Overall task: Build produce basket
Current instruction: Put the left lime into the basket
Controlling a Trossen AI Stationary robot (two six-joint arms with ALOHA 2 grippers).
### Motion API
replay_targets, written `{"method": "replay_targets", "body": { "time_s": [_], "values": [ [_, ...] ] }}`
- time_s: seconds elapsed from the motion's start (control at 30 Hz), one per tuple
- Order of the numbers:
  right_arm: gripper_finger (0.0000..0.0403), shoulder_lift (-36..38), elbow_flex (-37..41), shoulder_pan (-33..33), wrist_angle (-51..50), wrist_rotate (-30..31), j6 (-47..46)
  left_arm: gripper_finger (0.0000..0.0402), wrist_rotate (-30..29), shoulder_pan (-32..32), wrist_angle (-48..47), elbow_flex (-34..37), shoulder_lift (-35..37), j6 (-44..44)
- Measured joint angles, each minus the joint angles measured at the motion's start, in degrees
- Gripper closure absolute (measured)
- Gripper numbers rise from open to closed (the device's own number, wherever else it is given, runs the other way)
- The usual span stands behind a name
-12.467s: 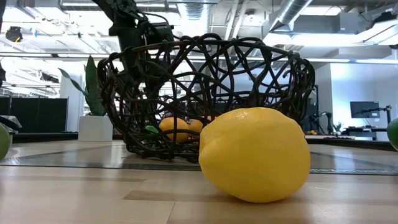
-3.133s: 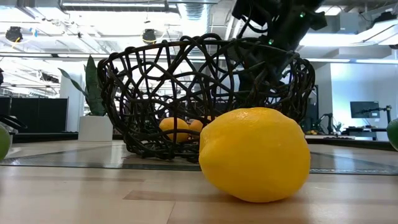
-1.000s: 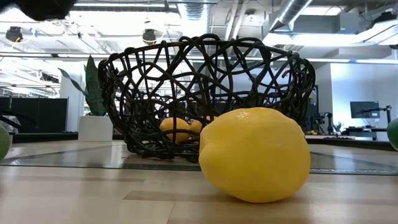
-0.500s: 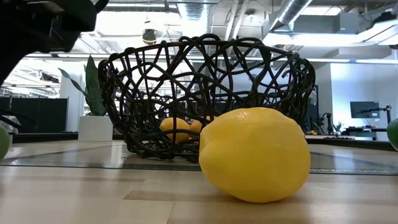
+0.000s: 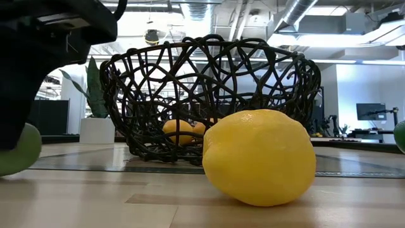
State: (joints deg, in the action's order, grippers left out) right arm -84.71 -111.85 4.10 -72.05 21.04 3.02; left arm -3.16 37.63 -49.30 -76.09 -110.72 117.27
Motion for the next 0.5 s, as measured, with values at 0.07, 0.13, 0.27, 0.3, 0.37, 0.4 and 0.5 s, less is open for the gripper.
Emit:
{"method": "replay_targets", "body": {
  "time_s": [0.07,0.13,0.27,0.3,0.37,0.4,0.5],
  "values": [
    [0.0216,0.0,0.0,0.0,0.0,0.0,-0.4,0.0299,-0.2,0.0,-0.2,0.0,0.0,-0.6],
    [0.0217,0.0,0.0,0.0,0.0,0.0,-0.6,0.0312,-0.3,0.1,0.2,0.0,0.0,-1.8],
    [0.0220,0.0,0.0,0.0,0.0,0.0,-1.1,0.0312,-0.3,0.3,-0.4,-1.0,0.0,-4.4],
    [0.0220,0.0,0.0,0.0,-0.1,0.0,-1.1,0.0312,-0.3,0.4,-1.4,-2.0,0.0,-5.0],
    [0.0221,0.0,0.0,0.0,-0.2,0.0,-1.2,0.0312,-0.4,0.8,-5.7,-4.7,0.6,-6.3],
    [0.0222,0.0,0.0,0.0,-0.2,0.0,-1.4,0.0312,-0.8,1.1,-8.5,-6.5,1.1,-6.6],
    [0.0224,0.0,0.0,0.0,-0.9,0.0,-1.5,0.0312,-5.0,2.7,-19.8,-14.0,3.4,-5.3]
  ]
}}
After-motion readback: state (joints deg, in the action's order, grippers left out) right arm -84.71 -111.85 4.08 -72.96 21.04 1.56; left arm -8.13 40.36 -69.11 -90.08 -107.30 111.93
